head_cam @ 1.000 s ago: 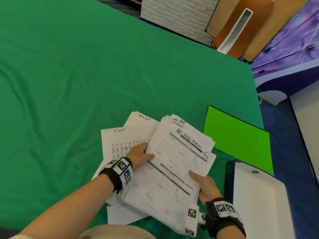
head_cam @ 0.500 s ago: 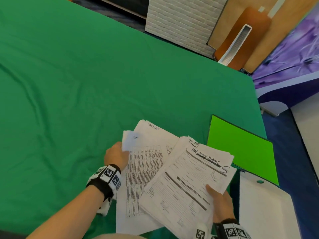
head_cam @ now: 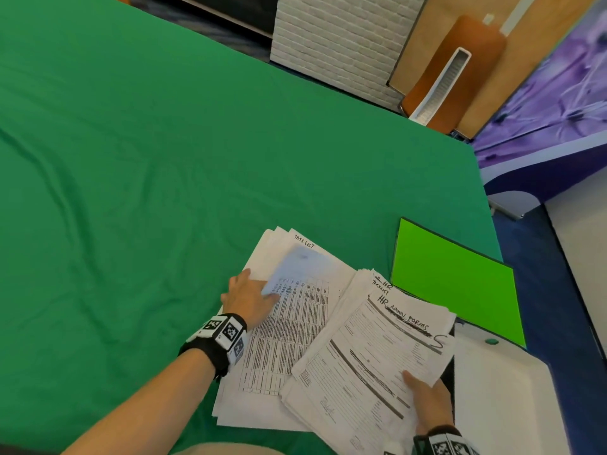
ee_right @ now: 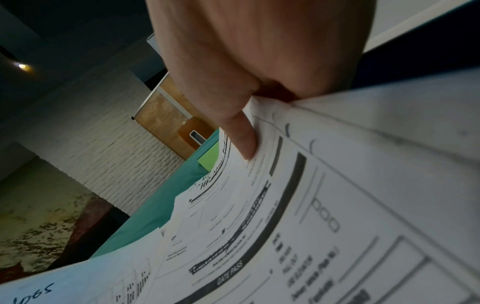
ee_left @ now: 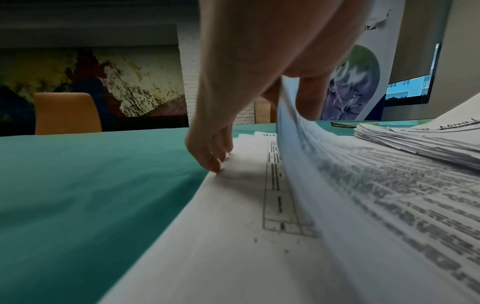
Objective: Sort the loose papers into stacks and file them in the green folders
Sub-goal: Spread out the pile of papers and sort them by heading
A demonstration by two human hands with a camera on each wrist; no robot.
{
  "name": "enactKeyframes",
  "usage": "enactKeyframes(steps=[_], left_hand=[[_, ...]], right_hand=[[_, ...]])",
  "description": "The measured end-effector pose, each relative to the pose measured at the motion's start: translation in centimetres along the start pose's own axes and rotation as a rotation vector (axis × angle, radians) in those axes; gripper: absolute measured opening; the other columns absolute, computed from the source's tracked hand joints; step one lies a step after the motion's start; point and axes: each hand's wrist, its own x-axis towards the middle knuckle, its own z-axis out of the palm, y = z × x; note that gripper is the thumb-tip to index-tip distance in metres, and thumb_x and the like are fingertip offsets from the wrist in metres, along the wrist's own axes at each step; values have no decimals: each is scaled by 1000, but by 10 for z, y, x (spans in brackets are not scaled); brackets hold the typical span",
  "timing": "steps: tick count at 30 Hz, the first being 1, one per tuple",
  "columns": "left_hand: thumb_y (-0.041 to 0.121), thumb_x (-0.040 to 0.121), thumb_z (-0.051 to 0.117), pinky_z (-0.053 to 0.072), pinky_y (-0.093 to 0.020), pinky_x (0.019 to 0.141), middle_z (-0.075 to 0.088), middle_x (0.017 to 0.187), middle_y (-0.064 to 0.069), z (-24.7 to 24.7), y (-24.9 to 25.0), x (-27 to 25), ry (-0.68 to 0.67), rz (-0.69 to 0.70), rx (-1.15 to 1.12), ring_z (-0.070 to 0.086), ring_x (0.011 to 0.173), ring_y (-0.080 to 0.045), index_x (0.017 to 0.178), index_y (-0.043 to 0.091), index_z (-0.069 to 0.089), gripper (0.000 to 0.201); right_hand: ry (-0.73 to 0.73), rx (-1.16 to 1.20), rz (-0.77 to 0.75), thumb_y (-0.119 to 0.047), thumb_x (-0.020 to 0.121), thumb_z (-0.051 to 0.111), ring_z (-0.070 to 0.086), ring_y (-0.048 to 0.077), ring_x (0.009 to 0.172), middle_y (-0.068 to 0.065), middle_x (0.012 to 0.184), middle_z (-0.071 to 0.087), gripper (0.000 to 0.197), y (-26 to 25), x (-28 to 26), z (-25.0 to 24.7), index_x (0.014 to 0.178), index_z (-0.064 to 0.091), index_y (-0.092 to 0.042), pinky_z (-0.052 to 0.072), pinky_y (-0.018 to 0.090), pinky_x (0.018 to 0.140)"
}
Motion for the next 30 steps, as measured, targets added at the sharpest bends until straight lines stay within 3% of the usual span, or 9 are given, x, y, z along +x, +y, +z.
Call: enactKeyframes(steps=[3,7,12,14,16,18,22,26,30], left_hand=[[49,88,60,40,-47,106,43,142,-9,-2,1,4,14,0,-17,42,127,-28,119,24,66,40],[35,91,63,50,-21,66,57,97,2,-10,20,-10,23,169,-124,58,79,-16,111,15,69,29],[35,93,60,57,-33,77,65,107,4,-3,45,-27,-170,471,-31,64,84,-17,114,15,69,30],[30,96,57,58,-35,78,66,105,1,-2,48,-26,-137,443,-75,65,84,-19,118,16,65,28],[25,96,55,52,-34,94,60,125,-1,-3,44,-19,-1,359,-111,61,105,-18,133,18,52,38],[30,92,62,38,-42,107,41,144,-3,-4,31,-5,144,173,-77,43,129,-21,146,16,31,64],[50,77,75,40,-45,104,35,138,-14,-10,0,15,87,-241,54,37,127,-29,137,2,28,90],[43,79,77,51,-35,83,59,121,-10,-10,-15,24,-94,-217,-202,57,102,-27,123,8,49,63],[23,84,75,51,-35,91,65,123,-5,-3,-10,19,-128,-42,-364,61,103,-23,124,13,61,44]], right_hand=[[-13,-45,32,-8,86,68,54,37,117,15,128,60,48,6,9,1,131,55,-9,39,54,106],[1,-84,81,-9,88,66,55,38,113,17,122,60,44,5,9,3,130,54,-8,41,54,104],[-7,-138,115,-8,90,63,53,36,112,13,107,56,42,1,8,2,130,53,-8,40,51,104],[-9,-131,114,-7,90,64,52,39,116,18,117,58,44,0,8,1,132,52,-6,39,51,105],[-14,-129,116,-7,90,64,54,36,110,18,117,59,44,0,8,0,132,52,-5,40,51,105],[-27,-124,118,-7,90,64,53,32,100,14,106,57,41,0,8,-1,130,53,-6,41,50,103],[-36,-123,110,-5,90,63,52,31,97,12,102,55,40,2,7,-1,129,52,-7,43,48,99],[-45,-97,94,-6,90,63,54,33,101,12,104,57,41,4,9,-1,129,53,-9,44,49,100],[-85,-50,117,-8,86,69,58,38,106,15,110,63,42,7,10,-2,126,55,-11,44,56,100]])
